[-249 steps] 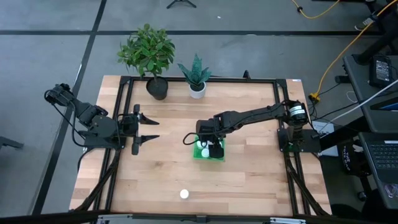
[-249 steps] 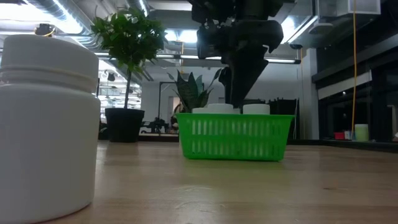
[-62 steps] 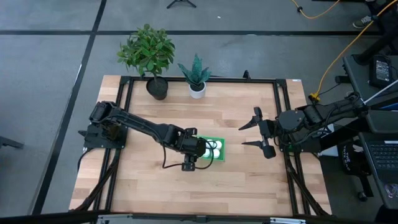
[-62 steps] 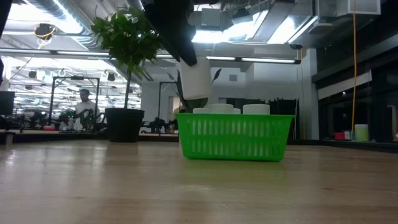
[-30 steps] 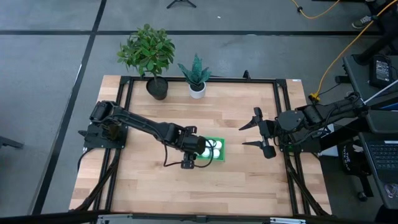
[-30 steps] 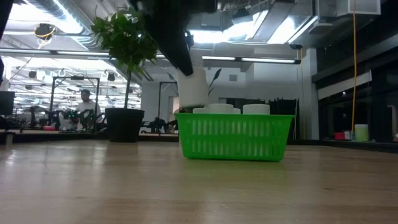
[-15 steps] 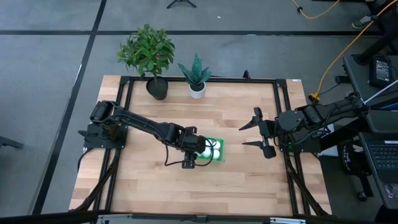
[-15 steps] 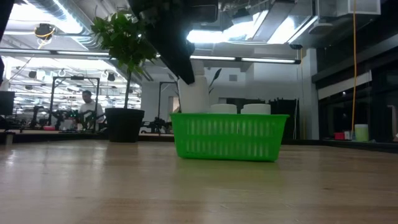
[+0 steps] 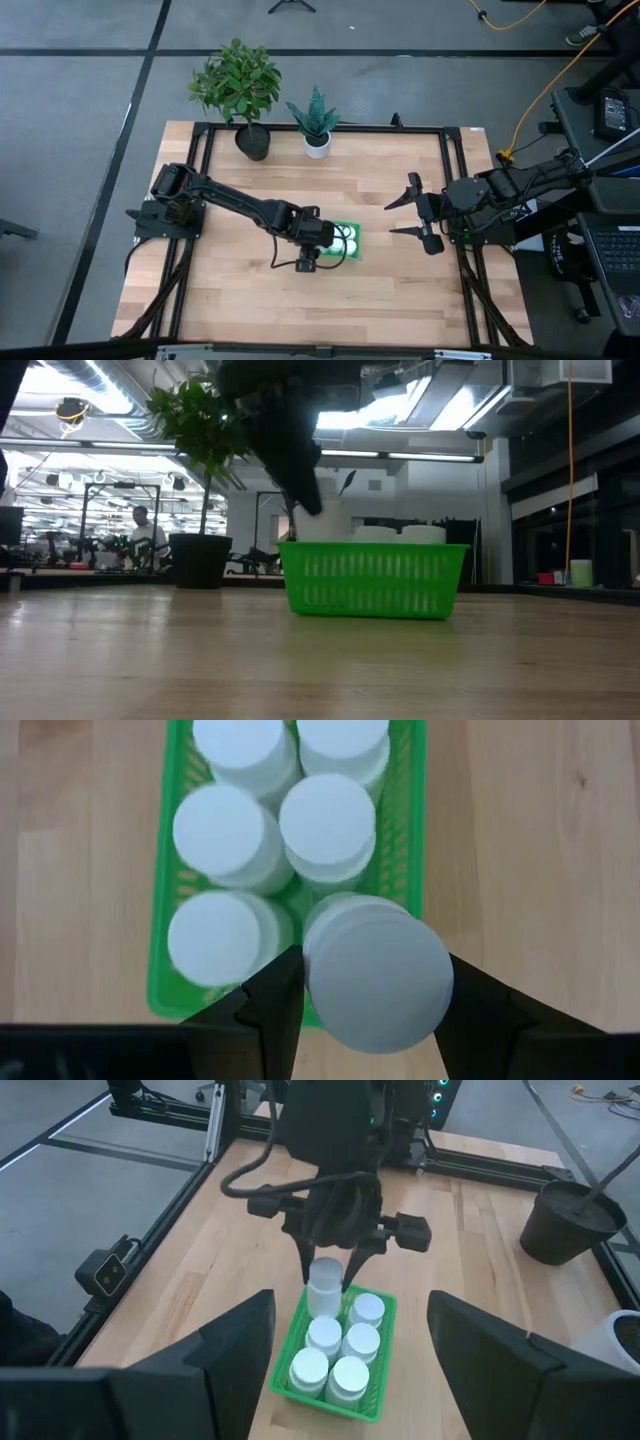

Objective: Pick and place pill bottles into a basket
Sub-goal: Put the white pill bottle into the green basket, then return to Home Position

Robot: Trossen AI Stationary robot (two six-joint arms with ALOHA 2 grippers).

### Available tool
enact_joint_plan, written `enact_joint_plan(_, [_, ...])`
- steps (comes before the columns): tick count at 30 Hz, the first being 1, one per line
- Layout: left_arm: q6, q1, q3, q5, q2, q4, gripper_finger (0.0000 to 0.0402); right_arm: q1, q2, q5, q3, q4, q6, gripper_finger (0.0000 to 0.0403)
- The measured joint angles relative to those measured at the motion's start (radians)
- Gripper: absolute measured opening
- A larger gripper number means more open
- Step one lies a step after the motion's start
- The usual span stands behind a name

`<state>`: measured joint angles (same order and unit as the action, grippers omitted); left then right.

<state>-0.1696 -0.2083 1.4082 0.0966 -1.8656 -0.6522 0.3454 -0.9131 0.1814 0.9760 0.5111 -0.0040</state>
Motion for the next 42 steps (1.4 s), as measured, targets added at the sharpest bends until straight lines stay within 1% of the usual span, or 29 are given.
enact_joint_plan(9, [0.000,0.018,-0.003,-0.010,0.000,0.002,0.0173,0.000,0.000,0.000,0.000,0.000,0.000,0.0264])
enact_joint_plan(14, [-0.040,0.031,-0.059,-0.026,0.000,0.023,0.0177,0.000,0.000,0.000,0.000,0.000,0.000,0.0264])
enact_joint_plan(18, [-0.076,0.033,-0.076,-0.048,0.000,0.028,0.0200,0.000,0.000,0.000,0.000,0.000,0.000,0.0264])
enact_joint_plan(26, [-0.121,0.033,-0.059,-0.070,0.003,0.066,0.0255,0.000,0.000,0.000,0.000,0.000,0.000,0.0264])
enact_joint_plan(29, [-0.123,0.030,-0.023,-0.071,0.012,0.036,0.0275,0.000,0.000,0.000,0.000,0.002,0.000,0.0264])
enact_joint_plan(32, [-0.119,0.026,0.041,-0.065,0.043,0.000,0.0289,0.000,0.000,0.000,0.000,0.006,0.000,0.0264])
enact_joint_plan(35, [-0.114,0.025,0.121,-0.025,0.082,-0.056,0.0293,0.000,0.000,0.002,0.000,0.019,0.001,0.0264])
enact_joint_plan(37, [-0.114,0.024,0.167,0.029,0.129,-0.079,0.0293,0.000,0.000,0.009,0.000,0.036,0.013,0.0264])
enact_joint_plan(40, [-0.088,0.012,0.203,0.167,0.222,-0.066,0.0291,-0.005,0.000,0.011,0.000,0.050,0.023,0.0264])
enact_joint_plan(42, [-0.055,0.002,0.203,0.275,0.293,-0.050,0.0290,-0.012,0.002,0.036,0.000,0.054,0.002,0.0263])
